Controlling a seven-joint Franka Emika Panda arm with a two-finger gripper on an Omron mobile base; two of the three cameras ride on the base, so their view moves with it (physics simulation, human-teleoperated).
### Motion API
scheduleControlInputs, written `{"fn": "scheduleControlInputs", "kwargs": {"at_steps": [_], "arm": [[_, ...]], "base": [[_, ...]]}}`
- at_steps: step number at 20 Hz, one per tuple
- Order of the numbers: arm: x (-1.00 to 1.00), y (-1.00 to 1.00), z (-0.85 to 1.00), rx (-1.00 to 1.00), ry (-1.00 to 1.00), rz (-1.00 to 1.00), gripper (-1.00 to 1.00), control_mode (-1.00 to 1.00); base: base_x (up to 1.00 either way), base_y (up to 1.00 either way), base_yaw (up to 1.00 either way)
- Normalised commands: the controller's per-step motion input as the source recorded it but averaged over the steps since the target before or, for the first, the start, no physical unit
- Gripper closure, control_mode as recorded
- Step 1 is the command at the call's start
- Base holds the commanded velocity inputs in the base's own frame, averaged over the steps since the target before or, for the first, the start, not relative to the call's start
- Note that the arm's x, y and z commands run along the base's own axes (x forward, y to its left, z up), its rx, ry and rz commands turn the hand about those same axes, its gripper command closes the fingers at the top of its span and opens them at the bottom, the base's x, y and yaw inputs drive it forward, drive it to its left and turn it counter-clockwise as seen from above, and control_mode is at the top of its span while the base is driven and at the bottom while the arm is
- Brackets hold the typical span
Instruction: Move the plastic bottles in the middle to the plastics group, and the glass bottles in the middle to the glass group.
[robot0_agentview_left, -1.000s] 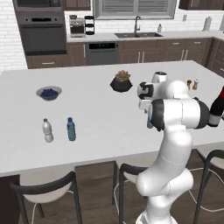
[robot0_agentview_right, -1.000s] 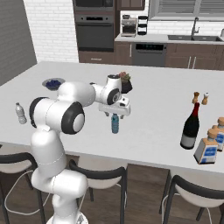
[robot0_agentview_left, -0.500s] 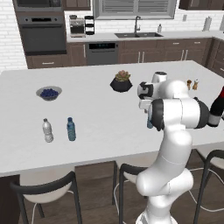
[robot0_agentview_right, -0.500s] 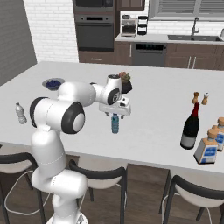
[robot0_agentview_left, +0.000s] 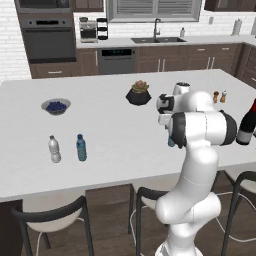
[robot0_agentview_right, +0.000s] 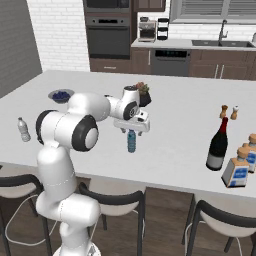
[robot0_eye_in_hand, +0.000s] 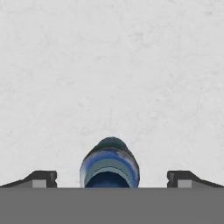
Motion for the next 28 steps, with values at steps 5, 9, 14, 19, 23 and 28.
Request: {"fn": "scheduleControlInputs", "kwargs": {"at_steps": [5, 9, 14, 19, 23, 28], "arm": [[0.02, 0.00, -0.02, 0.00, 0.00, 0.00, -1.00, -1.00], [0.00, 0.00, 0.00, 0.00, 0.00, 0.00, 1.00, -1.00], [0.00, 0.00, 0.00, 0.00, 0.00, 0.00, 1.00, -1.00], [0.00, 0.00, 0.00, 0.00, 0.00, 0.00, 1.00, -1.00], [0.00, 0.00, 0.00, 0.00, 0.00, 0.00, 1.00, -1.00], [-0.03, 0.19, 0.23, 0.00, 0.00, 0.01, 1.00, -1.00]], "base": [[0.00, 0.00, 0.00], [0.00, 0.00, 0.00], [0.00, 0.00, 0.00], [0.00, 0.00, 0.00], [0.00, 0.00, 0.00], [0.00, 0.00, 0.00]]}}
